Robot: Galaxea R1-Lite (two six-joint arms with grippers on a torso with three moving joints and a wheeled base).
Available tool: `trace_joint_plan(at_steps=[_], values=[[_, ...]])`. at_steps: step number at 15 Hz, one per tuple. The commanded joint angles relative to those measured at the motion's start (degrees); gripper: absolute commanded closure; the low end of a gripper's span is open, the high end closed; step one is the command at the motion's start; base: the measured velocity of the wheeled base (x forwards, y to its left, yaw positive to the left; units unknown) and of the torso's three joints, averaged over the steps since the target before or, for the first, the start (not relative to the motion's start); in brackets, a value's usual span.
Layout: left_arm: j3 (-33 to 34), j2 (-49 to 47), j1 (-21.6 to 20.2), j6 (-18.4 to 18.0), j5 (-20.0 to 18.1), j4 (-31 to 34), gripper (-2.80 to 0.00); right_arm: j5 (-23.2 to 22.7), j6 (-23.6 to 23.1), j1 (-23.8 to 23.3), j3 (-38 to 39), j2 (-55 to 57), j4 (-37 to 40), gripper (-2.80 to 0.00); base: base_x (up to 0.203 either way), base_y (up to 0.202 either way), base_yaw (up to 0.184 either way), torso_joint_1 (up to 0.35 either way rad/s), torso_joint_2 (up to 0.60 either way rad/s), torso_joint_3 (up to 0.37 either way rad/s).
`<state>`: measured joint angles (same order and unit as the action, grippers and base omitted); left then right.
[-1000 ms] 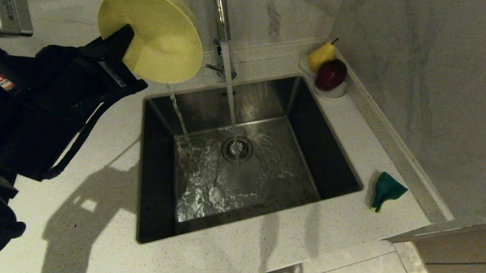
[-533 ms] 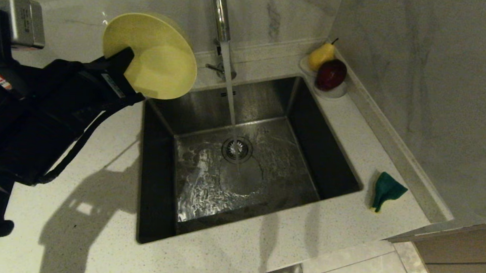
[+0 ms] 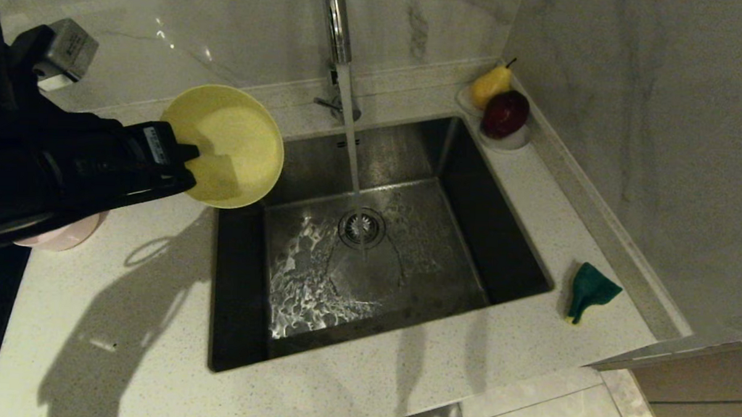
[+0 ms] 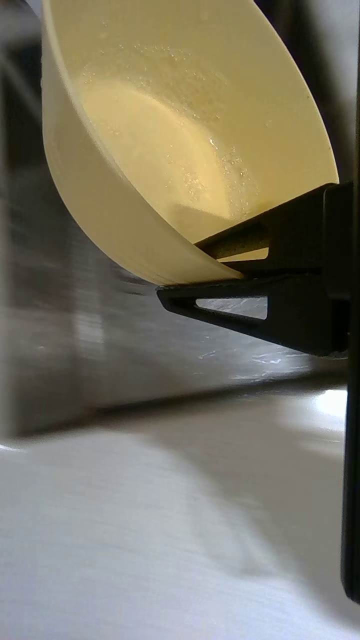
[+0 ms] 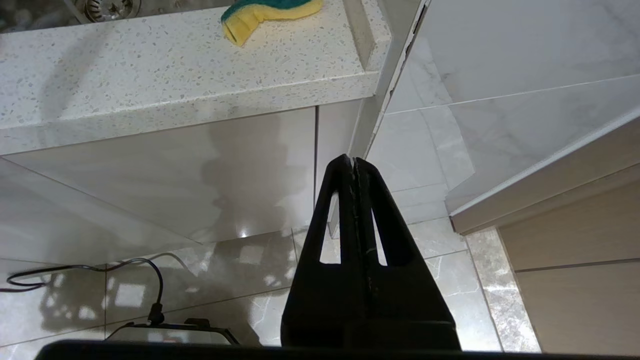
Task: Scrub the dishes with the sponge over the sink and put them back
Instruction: Place the bowl on the table
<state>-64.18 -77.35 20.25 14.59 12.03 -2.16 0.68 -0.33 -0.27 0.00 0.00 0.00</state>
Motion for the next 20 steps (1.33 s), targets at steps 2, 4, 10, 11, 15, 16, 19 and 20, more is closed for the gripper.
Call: trace_joint_plan(at_steps=[2, 4, 10, 11, 15, 16, 19, 20], values=[[-14.9, 2.2, -5.0, 10.4, -0.1, 46.3, 0.00, 0.0, 0.0, 0.0, 0.0, 0.0, 0.0, 0.00, 0.000, 0.000, 0.000, 0.000, 0.00, 0.000], [-15.0, 2.6, -10.7, 12.5, -1.2, 49.8, 0.00, 0.0, 0.0, 0.0, 0.0, 0.1, 0.0, 0.00, 0.000, 0.000, 0.000, 0.000, 0.00, 0.000], [-13.8, 1.1, -27.4, 16.8, -12.2, 51.4, 0.00, -0.1, 0.0, 0.0, 0.0, 0.1, 0.0, 0.00, 0.000, 0.000, 0.000, 0.000, 0.00, 0.000], [-13.2, 0.4, -30.2, 16.7, -13.4, 50.8, 0.00, 0.0, 0.0, 0.0, 0.0, 0.1, 0.0, 0.00, 0.000, 0.000, 0.000, 0.000, 0.00, 0.000], [-8.8, -6.5, -37.5, 15.7, -15.0, 44.1, 0.00, 0.0, 0.0, 0.0, 0.0, 0.1, 0.0, 0.00, 0.000, 0.000, 0.000, 0.000, 0.00, 0.000], [-8.1, -7.8, -38.7, 15.4, -15.4, 41.9, 0.00, 0.0, 0.0, 0.0, 0.0, 0.0, 0.0, 0.00, 0.000, 0.000, 0.000, 0.000, 0.00, 0.000], [-7.5, -11.7, -40.9, 15.1, -18.1, 38.5, 0.00, 0.0, 0.0, 0.0, 0.0, 0.1, 0.0, 0.00, 0.000, 0.000, 0.000, 0.000, 0.00, 0.000], [-7.2, -13.1, -41.1, 15.3, -18.2, 37.3, 0.00, 0.0, 0.0, 0.0, 0.0, 0.0, 0.0, 0.00, 0.000, 0.000, 0.000, 0.000, 0.00, 0.000]])
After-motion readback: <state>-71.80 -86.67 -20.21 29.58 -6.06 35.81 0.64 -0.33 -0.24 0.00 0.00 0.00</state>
